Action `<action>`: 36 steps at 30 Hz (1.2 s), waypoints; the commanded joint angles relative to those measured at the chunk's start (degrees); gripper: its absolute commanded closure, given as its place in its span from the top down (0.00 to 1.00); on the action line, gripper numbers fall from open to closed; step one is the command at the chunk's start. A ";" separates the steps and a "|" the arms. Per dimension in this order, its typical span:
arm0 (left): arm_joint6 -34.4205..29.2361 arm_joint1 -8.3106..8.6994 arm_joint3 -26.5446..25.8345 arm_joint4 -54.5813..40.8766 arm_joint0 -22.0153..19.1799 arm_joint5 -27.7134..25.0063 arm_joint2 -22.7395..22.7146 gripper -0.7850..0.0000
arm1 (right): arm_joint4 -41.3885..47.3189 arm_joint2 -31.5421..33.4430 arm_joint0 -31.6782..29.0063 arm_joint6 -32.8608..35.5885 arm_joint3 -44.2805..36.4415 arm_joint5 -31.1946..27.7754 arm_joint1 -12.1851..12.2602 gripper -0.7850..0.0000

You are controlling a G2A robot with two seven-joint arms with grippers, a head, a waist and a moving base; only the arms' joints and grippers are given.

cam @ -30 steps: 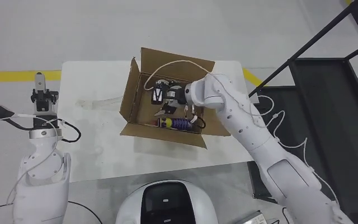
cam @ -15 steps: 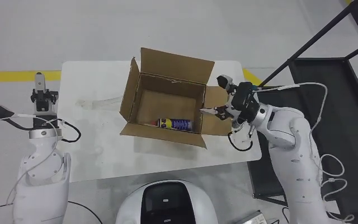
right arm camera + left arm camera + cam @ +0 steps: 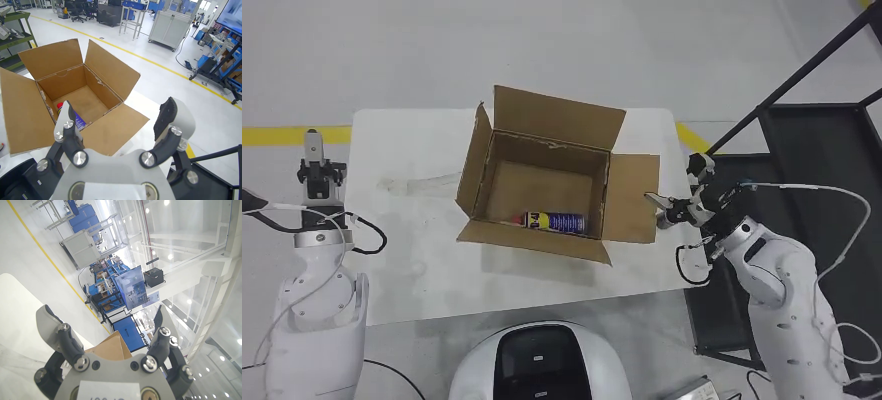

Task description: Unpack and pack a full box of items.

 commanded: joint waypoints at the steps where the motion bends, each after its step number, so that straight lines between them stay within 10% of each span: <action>1: 0.00 0.00 0.00 0.00 0.00 0.00 0.00 1.00 | 0.00 0.00 -0.01 0.00 0.00 0.00 0.00 1.00; 11: 0.00 0.00 0.00 0.00 0.00 0.00 0.00 1.00 | -0.69 -0.53 -0.15 2.71 1.75 -0.78 0.17 1.00; 25: 0.00 0.00 0.00 0.00 0.00 0.00 0.00 1.00 | 5.22 2.96 0.36 -12.76 25.96 6.87 -0.16 1.00; 36: 0.00 0.00 0.00 0.00 0.00 0.00 0.00 1.00 | -9.79 -7.61 2.82 -29.42 40.14 14.51 -1.42 1.00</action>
